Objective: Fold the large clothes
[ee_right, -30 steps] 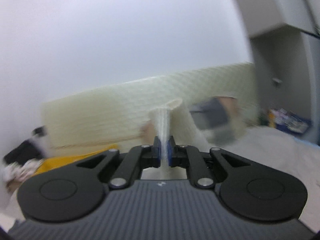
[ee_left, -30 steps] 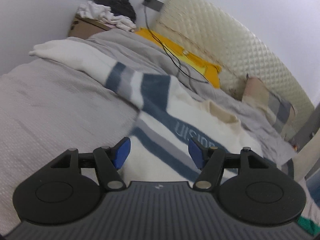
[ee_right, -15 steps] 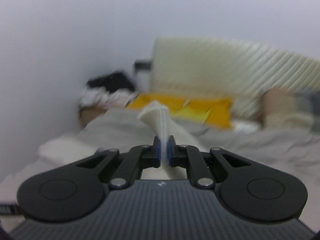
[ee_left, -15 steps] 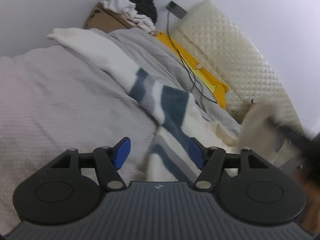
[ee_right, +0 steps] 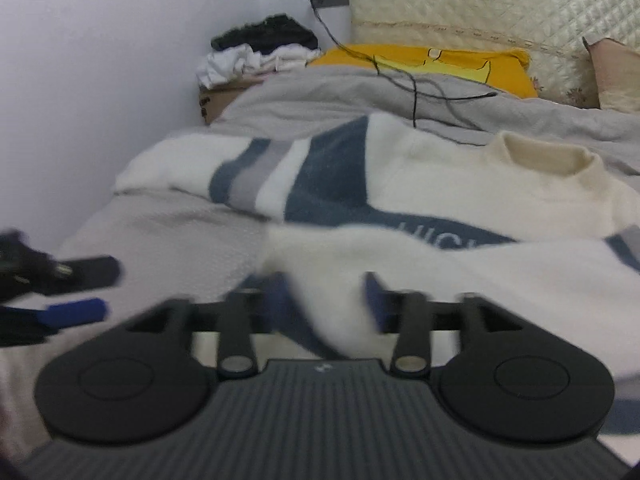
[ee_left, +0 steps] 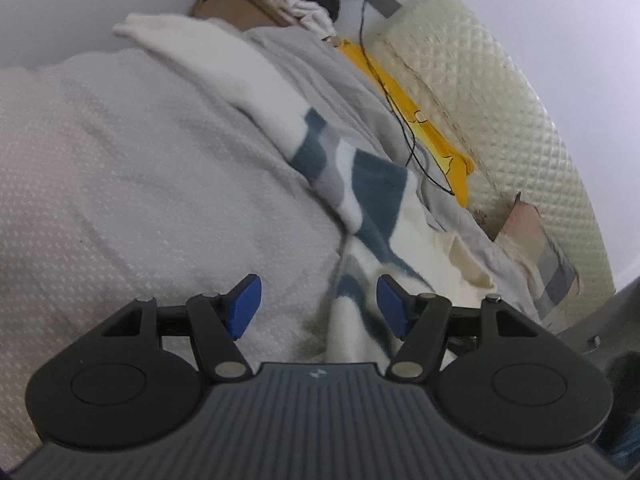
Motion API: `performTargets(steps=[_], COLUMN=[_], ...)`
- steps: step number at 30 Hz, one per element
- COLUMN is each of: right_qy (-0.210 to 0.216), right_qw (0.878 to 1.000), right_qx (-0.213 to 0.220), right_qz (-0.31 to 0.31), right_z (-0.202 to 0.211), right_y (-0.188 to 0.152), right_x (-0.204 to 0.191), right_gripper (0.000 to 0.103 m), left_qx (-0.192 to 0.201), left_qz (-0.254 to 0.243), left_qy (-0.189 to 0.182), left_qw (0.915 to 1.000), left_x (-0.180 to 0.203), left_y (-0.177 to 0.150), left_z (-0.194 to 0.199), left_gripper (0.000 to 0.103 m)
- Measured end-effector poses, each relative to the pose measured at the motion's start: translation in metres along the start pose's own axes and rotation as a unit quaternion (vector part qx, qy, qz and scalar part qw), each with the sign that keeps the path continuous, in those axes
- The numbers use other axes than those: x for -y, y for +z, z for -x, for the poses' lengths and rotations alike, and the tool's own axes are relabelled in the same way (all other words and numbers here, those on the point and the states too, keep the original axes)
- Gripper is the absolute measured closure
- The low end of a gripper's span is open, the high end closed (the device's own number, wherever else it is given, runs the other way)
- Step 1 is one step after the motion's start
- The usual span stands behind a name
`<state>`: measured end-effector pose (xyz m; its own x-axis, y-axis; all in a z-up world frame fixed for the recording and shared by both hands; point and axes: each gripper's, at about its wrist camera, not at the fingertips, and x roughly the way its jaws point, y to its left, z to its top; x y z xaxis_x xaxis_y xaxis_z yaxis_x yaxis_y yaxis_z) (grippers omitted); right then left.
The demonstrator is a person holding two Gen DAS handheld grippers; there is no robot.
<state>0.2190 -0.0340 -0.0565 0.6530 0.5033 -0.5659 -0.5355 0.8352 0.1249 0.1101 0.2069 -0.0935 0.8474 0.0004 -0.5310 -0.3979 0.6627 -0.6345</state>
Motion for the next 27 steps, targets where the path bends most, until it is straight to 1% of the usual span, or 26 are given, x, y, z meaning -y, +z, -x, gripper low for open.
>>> performTargets(steps=[3, 5, 7, 9, 11, 12, 14, 15, 17, 20, 22, 23, 24, 25, 27], right_qy=[0.009, 0.009, 0.007, -0.004, -0.023, -0.024, -0.014, -0.009, -0.017, -0.012, -0.011, -0.012, -0.015, -0.016, -0.002], right_qw=[0.999, 0.997, 0.994, 0.991, 0.989, 0.988, 0.982, 0.98, 0.976, 0.966, 0.959, 0.958, 0.959, 0.961, 0.962], right_qx=[0.01, 0.015, 0.017, 0.013, 0.0, -0.001, 0.002, -0.003, -0.009, -0.009, -0.019, -0.023, -0.028, -0.034, -0.048], right_qz=[-0.034, -0.073, -0.109, -0.136, -0.146, -0.154, -0.186, -0.2, -0.216, -0.258, -0.282, -0.284, -0.281, -0.275, -0.27], right_z=[0.037, 0.066, 0.087, 0.11, 0.131, 0.142, 0.158, 0.163, 0.168, 0.168, 0.165, 0.162, 0.159, 0.156, 0.149], right_y=[-0.007, -0.016, -0.028, -0.044, -0.061, -0.07, -0.089, -0.097, -0.11, -0.127, -0.137, -0.139, -0.141, -0.143, -0.146], right_x=[0.015, 0.029, 0.041, 0.05, 0.052, 0.053, 0.057, 0.057, 0.058, 0.063, 0.068, 0.07, 0.07, 0.07, 0.068], right_gripper=[0.045, 0.045, 0.045, 0.045, 0.045, 0.043, 0.042, 0.042, 0.042, 0.043, 0.044, 0.045, 0.05, 0.051, 0.052], left_qx=[-0.005, -0.013, -0.024, -0.034, -0.053, -0.067, -0.093, -0.103, -0.124, -0.144, -0.151, -0.154, -0.156, -0.158, -0.162], left_qz=[-0.03, -0.049, -0.07, -0.088, -0.098, -0.098, -0.093, -0.094, -0.102, -0.115, -0.118, -0.121, -0.126, -0.13, -0.134], left_qy=[-0.016, -0.025, -0.037, -0.052, -0.072, -0.087, -0.113, -0.117, -0.121, -0.12, -0.122, -0.12, -0.116, -0.111, -0.104], left_qw=[0.9994, 0.9984, 0.9966, 0.9942, 0.9912, 0.9892, 0.9848, 0.9834, 0.9796, 0.9755, 0.9738, 0.9733, 0.9728, 0.9724, 0.9721], left_x=[0.015, 0.027, 0.038, 0.05, 0.061, 0.066, 0.074, 0.077, 0.085, 0.093, 0.094, 0.094, 0.095, 0.095, 0.094], left_y=[-0.009, -0.017, -0.028, -0.038, -0.05, -0.056, -0.07, -0.076, -0.089, -0.107, -0.114, -0.118, -0.122, -0.125, -0.13], left_z=[0.001, 0.001, 0.004, 0.007, 0.01, 0.012, 0.017, 0.018, 0.022, 0.03, 0.034, 0.037, 0.039, 0.042, 0.048], left_gripper=[0.034, 0.034, 0.035, 0.035, 0.035, 0.035, 0.035, 0.035, 0.035, 0.035, 0.035, 0.035, 0.035, 0.035, 0.035])
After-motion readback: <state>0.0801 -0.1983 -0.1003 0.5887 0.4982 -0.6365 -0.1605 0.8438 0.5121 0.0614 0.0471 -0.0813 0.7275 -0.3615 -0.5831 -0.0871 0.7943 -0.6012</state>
